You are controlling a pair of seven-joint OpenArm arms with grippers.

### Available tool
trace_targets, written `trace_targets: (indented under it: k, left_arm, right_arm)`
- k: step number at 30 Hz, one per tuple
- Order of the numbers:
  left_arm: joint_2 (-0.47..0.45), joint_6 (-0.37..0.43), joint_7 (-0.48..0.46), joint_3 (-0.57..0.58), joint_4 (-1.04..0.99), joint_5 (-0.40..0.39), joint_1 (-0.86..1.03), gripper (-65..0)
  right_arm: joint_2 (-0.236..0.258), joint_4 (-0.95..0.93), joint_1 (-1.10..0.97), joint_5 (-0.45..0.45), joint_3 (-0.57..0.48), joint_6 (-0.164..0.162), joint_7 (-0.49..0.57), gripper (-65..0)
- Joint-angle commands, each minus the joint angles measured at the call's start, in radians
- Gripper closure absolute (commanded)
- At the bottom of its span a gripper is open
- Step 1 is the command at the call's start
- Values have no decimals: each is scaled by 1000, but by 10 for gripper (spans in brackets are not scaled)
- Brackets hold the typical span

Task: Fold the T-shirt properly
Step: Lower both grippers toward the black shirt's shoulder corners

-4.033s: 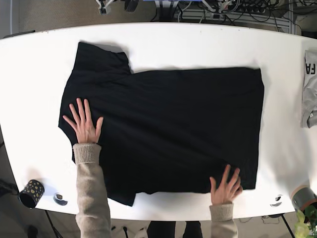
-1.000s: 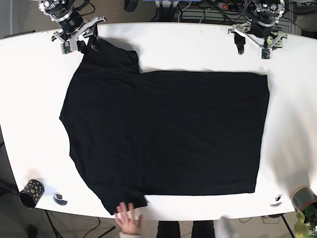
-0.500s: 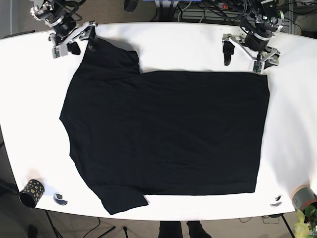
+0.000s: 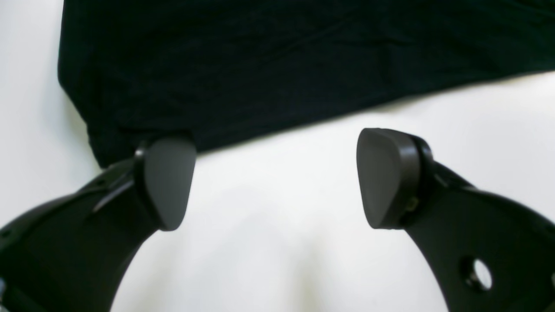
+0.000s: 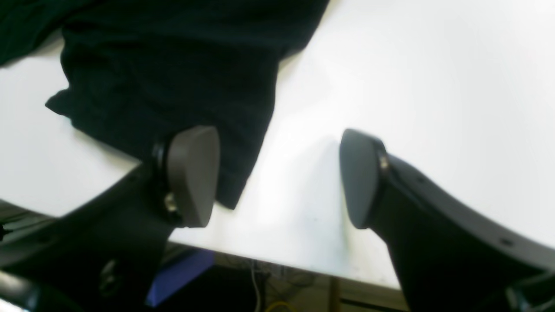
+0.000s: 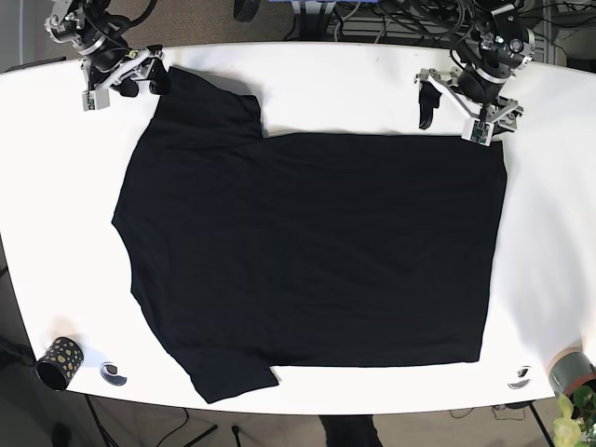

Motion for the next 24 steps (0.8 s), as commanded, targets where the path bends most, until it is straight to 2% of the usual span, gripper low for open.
trace_targets:
  k: [1, 4, 8, 11, 15, 24]
  left_arm:
    - [-4, -3, -17, -3, 16, -11, -6, -535]
    - [-4, -3, 23, -3, 16, -11, -7, -536]
    - [-4, -3, 66, -3, 16, -11, -34, -536]
    - [-23, -3, 70, -5, 16, -12, -40, -536]
    - [-27, -3, 70, -5, 16, -12, -41, -536]
    - [-27, -3, 70, -5, 16, -12, -41, -536]
  right_arm:
    - [-16, 7, -11, -6, -3, -2, -35, -423]
    - [-25, 7, -10, -6, -3, -2, -87, -423]
    - [-63, 15, -5, -6, -5, -2, -137, -423]
    - [-72, 52, -8, -7, -9, -2, -147, -423]
    - [-72, 79, -20, -7, -81, -2, -147, -423]
    - [-88, 72, -31, -17, -121, -2, -145, -423]
